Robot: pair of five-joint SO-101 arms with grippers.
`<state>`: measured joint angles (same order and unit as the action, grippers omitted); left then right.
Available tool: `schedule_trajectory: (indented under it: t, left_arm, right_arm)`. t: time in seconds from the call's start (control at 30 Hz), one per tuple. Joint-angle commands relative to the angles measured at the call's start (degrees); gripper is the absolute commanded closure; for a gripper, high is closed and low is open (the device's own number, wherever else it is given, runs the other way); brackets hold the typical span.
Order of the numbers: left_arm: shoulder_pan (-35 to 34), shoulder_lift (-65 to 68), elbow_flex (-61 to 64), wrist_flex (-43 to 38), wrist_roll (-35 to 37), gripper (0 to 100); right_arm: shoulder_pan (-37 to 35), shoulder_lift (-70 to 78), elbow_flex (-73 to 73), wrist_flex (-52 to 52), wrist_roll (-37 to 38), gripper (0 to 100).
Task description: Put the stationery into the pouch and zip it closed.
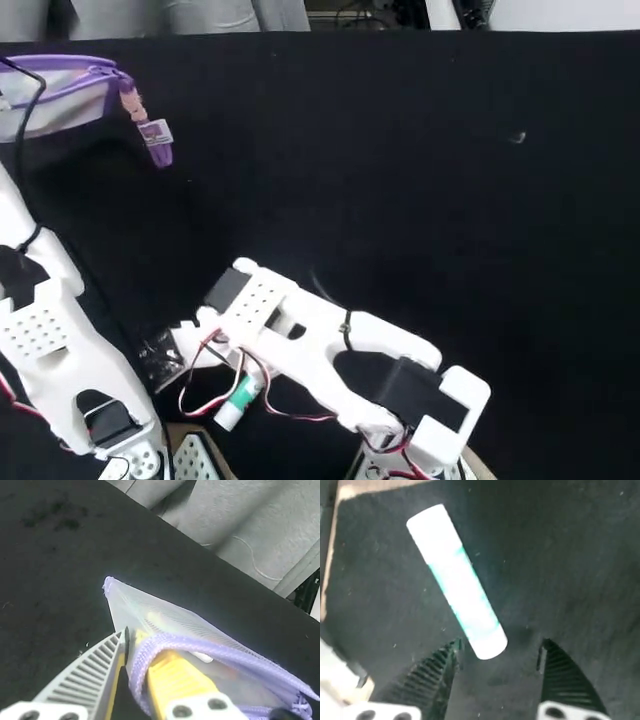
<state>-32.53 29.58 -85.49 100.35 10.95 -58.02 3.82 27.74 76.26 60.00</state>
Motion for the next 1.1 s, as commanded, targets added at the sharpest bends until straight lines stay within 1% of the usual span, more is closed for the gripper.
schedule_trajectory:
  t: [0.0, 0.27, 0.5, 0.63, 0.83, 0.97, 1.07]
  left_arm:
    - [-0.22, -4.04, -3.12, -2.2, 0.44, 97]
    - [-4.7, -4.04, -3.12, -3.78, 0.44, 97]
    - [-5.58, -4.75, -3.65, -3.69, 0.35, 97]
    - [-8.84, -4.75, -3.65, -3.78, 0.35, 97]
    - [-13.58, -4.75, -4.26, -3.87, 0.26, 97]
    - [-17.27, -4.22, -8.66, -3.43, 0.26, 97]
    - [-19.3, -4.22, -9.71, -3.43, 0.26, 97]
  right_arm:
    - [-4.92, -2.07, 2.07, -4.75, 0.7, 75.5]
    - [-4.92, -2.07, 3.38, -5.54, 0.7, 75.5]
    - [-4.84, -2.07, 2.59, -5.63, 0.09, 75.5]
    - [-4.13, -2.15, 0.92, -6.15, -4.4, 75.5]
    - [-2.81, -2.15, 0.13, -5.98, -4.66, 75.5]
    - [-2.99, -2.15, 0.13, -6.07, -4.57, 75.5]
    - [-2.81, -2.51, -0.66, -6.07, -5.01, 75.5]
